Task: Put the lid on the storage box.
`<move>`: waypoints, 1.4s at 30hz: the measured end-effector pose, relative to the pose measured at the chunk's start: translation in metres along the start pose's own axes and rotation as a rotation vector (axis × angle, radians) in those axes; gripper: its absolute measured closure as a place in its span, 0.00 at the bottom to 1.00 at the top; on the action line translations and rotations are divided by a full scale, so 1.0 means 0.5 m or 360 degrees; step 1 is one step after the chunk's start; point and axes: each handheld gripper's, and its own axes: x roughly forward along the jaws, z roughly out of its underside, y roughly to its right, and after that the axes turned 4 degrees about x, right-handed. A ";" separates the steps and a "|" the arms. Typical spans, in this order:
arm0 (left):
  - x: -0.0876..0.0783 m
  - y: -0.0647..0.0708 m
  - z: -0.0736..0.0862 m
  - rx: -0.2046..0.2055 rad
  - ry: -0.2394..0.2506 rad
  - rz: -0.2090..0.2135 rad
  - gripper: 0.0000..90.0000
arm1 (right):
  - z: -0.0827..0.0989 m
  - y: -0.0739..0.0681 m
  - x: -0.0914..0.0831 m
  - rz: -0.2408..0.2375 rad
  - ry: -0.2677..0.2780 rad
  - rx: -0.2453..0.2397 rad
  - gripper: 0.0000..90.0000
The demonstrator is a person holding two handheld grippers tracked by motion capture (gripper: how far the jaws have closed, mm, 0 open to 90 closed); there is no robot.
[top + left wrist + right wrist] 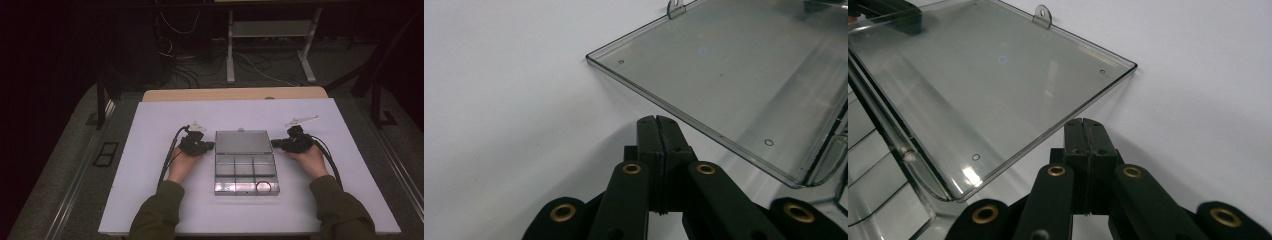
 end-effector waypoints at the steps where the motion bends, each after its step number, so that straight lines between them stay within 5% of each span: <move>1: 0.000 0.000 0.000 -0.0001 -0.0003 0.0002 0.99 | 0.001 0.000 0.001 -0.0004 -0.0005 0.0000 0.99; 31: 0.023 0.001 -0.016 -0.0010 0.0033 0.0060 0.99 | -0.008 0.005 0.019 -0.0073 0.0022 0.0040 0.99; 42: 0.015 0.004 -0.029 -0.0045 0.0146 0.0108 0.99 | -0.023 -0.012 0.021 -0.0096 0.0088 0.0008 0.99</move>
